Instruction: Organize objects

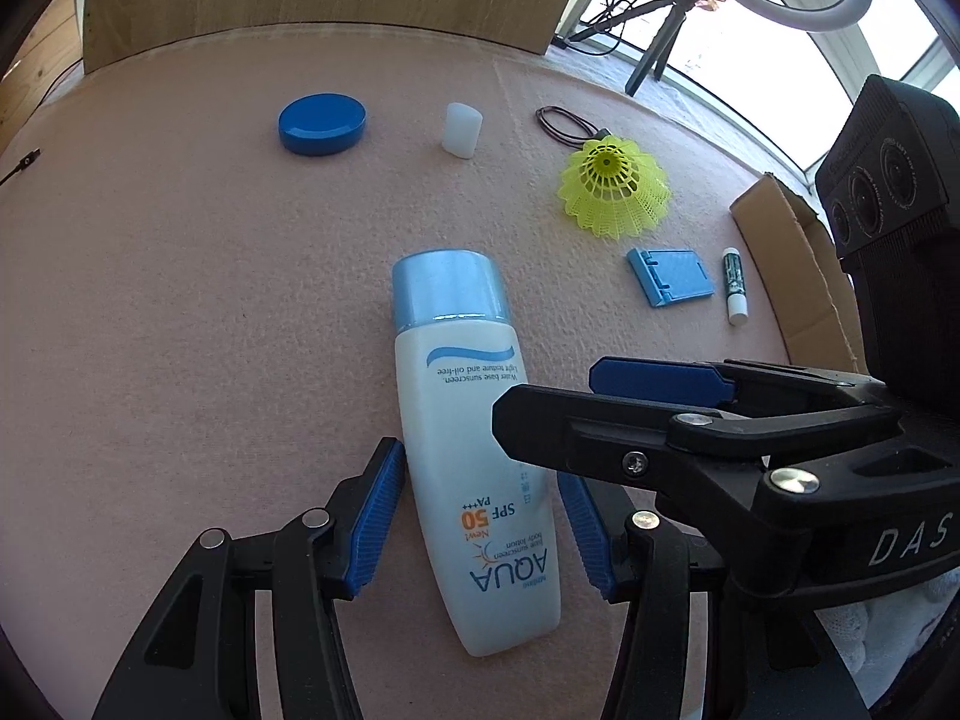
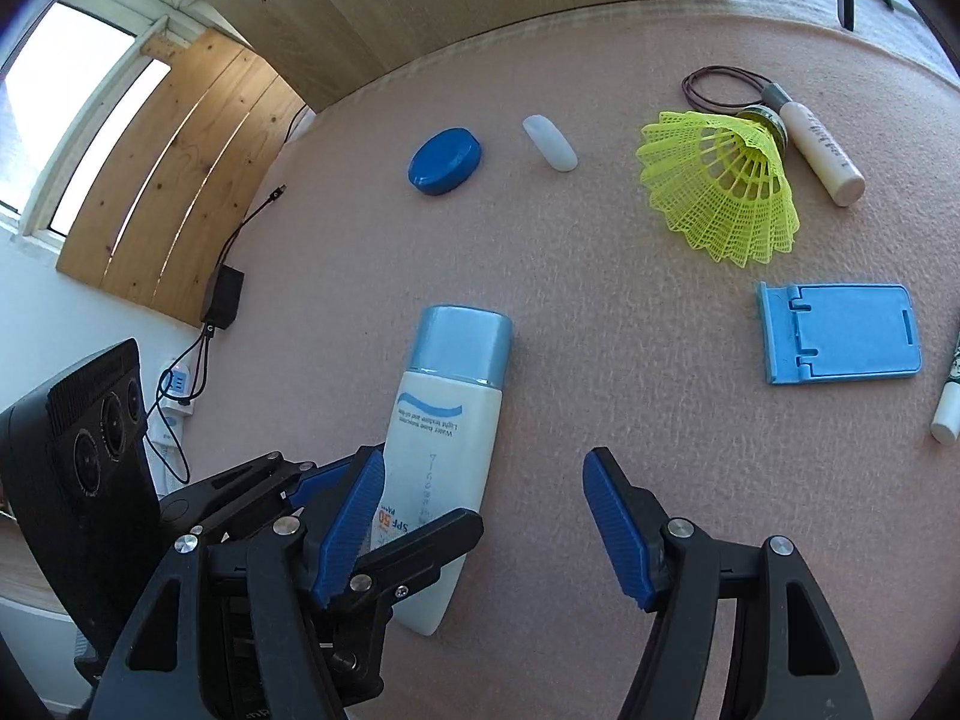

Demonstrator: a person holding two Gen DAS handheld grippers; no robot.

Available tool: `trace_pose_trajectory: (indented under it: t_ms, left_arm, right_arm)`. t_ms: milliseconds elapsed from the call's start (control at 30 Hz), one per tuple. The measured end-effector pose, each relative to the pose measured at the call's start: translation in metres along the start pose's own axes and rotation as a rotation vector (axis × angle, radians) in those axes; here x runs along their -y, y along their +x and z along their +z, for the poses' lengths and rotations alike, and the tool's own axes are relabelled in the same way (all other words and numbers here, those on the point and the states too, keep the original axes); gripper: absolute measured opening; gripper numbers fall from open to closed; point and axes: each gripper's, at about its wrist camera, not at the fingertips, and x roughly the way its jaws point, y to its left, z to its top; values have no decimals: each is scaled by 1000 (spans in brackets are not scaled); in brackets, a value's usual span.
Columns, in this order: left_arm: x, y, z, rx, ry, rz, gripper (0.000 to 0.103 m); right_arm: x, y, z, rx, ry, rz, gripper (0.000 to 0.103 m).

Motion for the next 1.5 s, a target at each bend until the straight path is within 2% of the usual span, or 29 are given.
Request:
trace_pose_trajectory:
  t_ms: [167,233,400,633,800,1033,1500]
  left_arm:
    - [-4,-2,-1,4,-21,-27,54]
    - [-5,-3,-2,4,-25,-33,51]
    - [-4,-4,-4,5,-31,-39,46]
    - [3,-6,-5,10,-35,-44,45]
    - [20,-12,0,26,-13,-59,45]
    - [69,-16,17,51,57,-105,45]
    - [207,6,55,68,223,-199,45]
  right_arm:
    - [-5,10,2,-31,-6,27,65]
    - [-6,12,1,-39,-6,38,61]
    - [-7,17,-1,-66,-6,70,44]
    - [-5,12,-5,-61,-8,68,44]
    - [1,-3,-8,-27,2,67,44]
    - [23,-48,-8,58,21,44,44]
    - [107,-151,-18,237,104,-30,43]
